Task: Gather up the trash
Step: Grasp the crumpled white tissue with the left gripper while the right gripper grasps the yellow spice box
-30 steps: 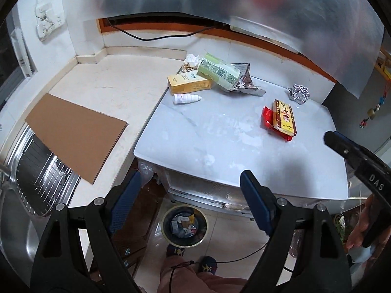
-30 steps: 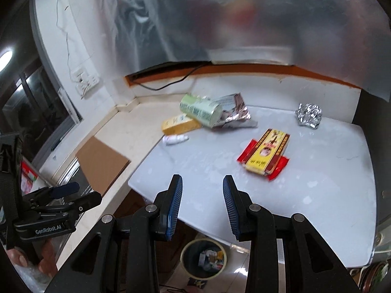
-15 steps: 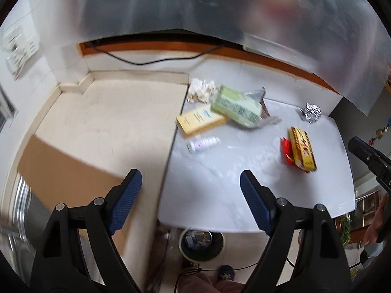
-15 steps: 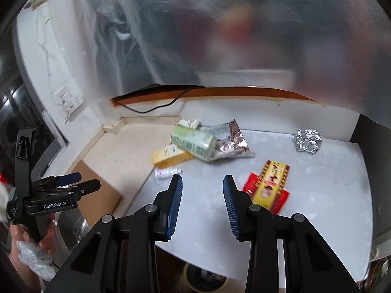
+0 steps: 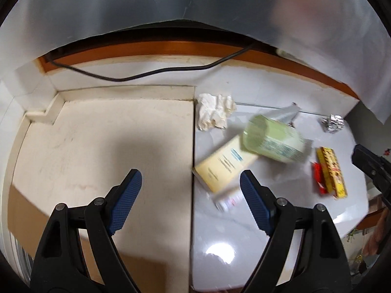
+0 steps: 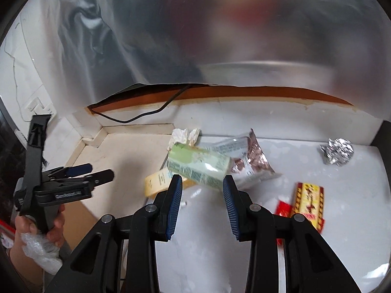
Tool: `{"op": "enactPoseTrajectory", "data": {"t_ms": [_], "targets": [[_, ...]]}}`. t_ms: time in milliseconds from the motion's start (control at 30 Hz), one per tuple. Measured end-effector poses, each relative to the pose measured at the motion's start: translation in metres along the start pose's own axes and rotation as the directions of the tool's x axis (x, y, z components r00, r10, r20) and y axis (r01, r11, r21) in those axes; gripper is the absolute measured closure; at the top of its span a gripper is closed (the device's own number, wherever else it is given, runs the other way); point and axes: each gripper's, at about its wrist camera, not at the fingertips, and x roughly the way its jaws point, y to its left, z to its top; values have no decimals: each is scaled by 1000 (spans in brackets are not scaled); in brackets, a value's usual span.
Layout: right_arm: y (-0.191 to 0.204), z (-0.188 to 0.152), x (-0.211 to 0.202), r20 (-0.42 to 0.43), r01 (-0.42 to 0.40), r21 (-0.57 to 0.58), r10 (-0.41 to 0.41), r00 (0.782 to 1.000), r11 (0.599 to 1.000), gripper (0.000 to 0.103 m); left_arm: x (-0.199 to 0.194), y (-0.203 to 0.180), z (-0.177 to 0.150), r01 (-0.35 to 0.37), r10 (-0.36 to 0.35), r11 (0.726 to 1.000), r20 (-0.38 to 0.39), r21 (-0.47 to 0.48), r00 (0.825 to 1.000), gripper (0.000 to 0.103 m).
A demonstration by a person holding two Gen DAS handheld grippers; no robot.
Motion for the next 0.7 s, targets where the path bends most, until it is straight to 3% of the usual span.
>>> {"op": "enactPoseTrajectory", "data": {"t_ms": [233, 400, 700], "targets": [[-10, 19, 50, -9, 29, 73, -28, 1000, 997, 68, 71, -2, 38, -15, 14, 1000, 15, 27, 1000, 23], [-34, 25, 81, -5, 61, 144, -61, 998, 988, 68, 126, -3, 59, 48, -48, 999, -32, -2, 998, 23], [-82, 18, 113, -14, 96, 266, -95, 995, 959, 68, 197, -12, 66, 117, -121, 992, -90, -51, 989, 23]]}}
